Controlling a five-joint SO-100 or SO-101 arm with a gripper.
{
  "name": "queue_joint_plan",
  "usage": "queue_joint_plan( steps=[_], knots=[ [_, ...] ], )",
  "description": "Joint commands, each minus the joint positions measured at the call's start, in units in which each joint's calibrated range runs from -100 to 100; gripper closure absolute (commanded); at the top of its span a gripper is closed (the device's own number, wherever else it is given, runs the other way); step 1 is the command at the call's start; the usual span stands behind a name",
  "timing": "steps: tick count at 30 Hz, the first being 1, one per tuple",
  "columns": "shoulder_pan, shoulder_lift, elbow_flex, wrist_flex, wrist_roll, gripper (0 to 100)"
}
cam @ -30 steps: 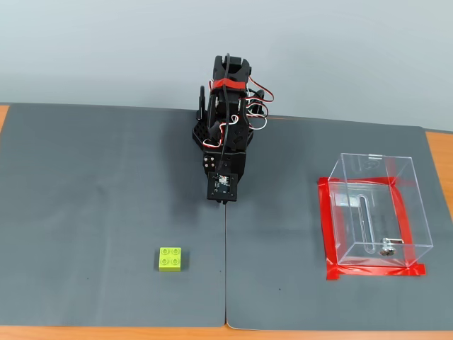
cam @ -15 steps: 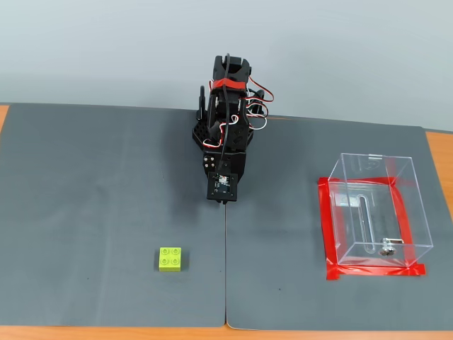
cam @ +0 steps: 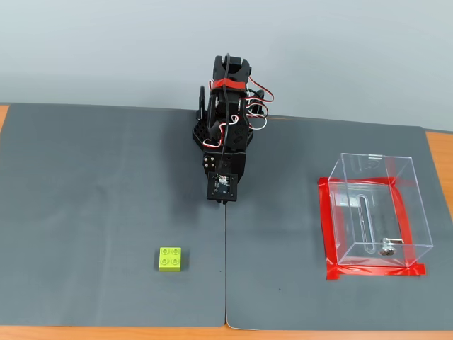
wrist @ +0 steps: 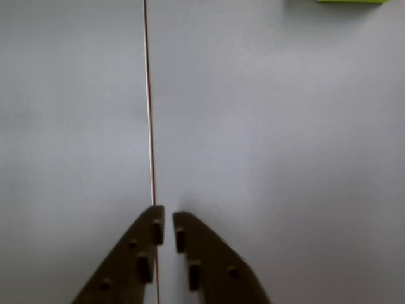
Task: Pick the green lego block and place it into the transparent box
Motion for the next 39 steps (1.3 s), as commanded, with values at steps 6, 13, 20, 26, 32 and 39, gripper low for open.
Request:
queue_joint_plan(
  steps=[6, 13, 20, 26, 32, 39],
  knots=[
    [0.4, 0.0, -3.5, 0.2, 0.3, 98],
    [0.9, 2.0, -4.5, -0.5, 0.3, 98],
    [0.4, 16.3, -15.6, -0.6, 0.3, 98],
    [1.0, 29.0, -25.8, -4.2, 0.2, 98],
    [0.6, 42.6, -35.1, -9.6, 0.0, 98],
    [1.0, 58.8, -45.8, -13.1, 0.3, 98]
  ],
)
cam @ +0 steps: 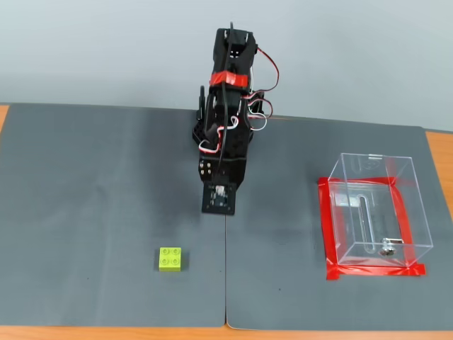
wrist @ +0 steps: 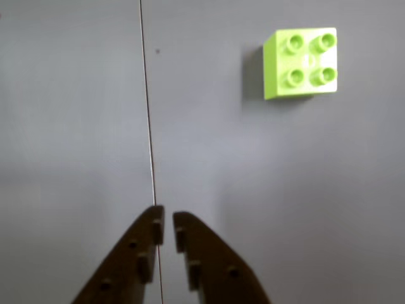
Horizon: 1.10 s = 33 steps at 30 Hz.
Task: Pick the green lego block and place it into the transparent box
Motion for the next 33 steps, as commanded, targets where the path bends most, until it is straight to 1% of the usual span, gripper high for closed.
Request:
queue_joint_plan(
  steps=[1, 7, 14, 16, 23, 29, 33],
  knots=[
    [0.2, 7.4, -8.7, -1.0, -0.1, 98],
    [0.3, 19.8, -18.5, -1.0, -0.2, 98],
    [2.3, 27.4, -26.2, -1.1, 0.3, 98],
    [3.5, 28.7, -27.3, -1.2, 0.3, 98],
    [9.3, 30.2, -27.7, -7.8, 0.5, 98],
    [12.6, 30.7, -28.0, -8.3, 3.9, 98],
    [13.6, 33.7, -29.1, -8.3, 3.9, 98]
  ],
)
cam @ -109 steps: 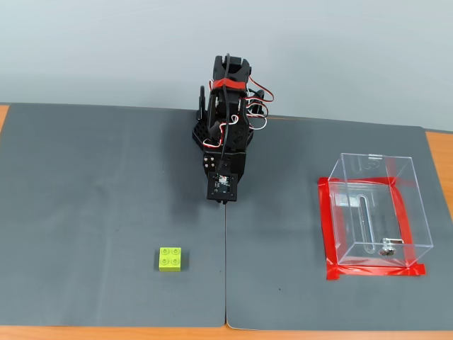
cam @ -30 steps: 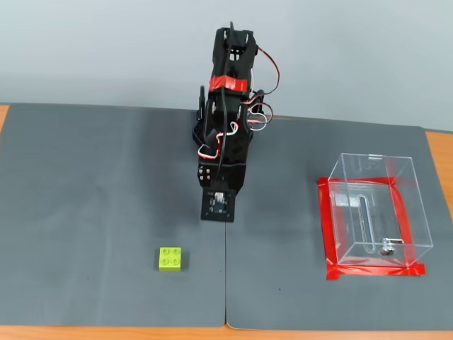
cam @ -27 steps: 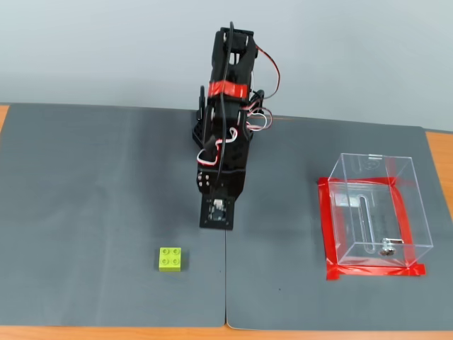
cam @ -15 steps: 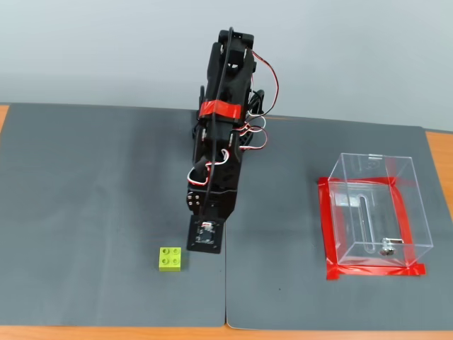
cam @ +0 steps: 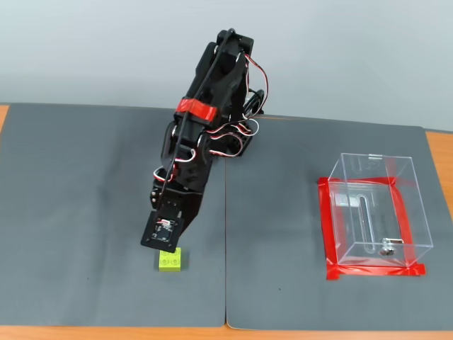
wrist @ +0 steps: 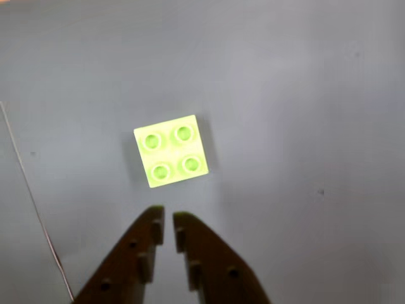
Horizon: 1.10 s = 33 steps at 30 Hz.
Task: Pick the green lego block and place it into the transparent box
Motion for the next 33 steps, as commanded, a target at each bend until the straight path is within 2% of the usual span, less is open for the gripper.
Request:
queue_joint_plan(
  steps=[1, 10, 16, 19, 33],
  knots=[
    [1.1, 1.9, -5.0, -0.7, 0.3, 98],
    [0.4, 8.6, -12.7, -0.6, 0.3, 97],
    [-0.2, 11.4, -12.6, 0.0, 0.3, 79],
    [-0.4, 11.5, -12.3, -0.6, 0.3, 75],
    [-5.9, 11.6, -12.2, 0.1, 2.5, 75]
  ],
)
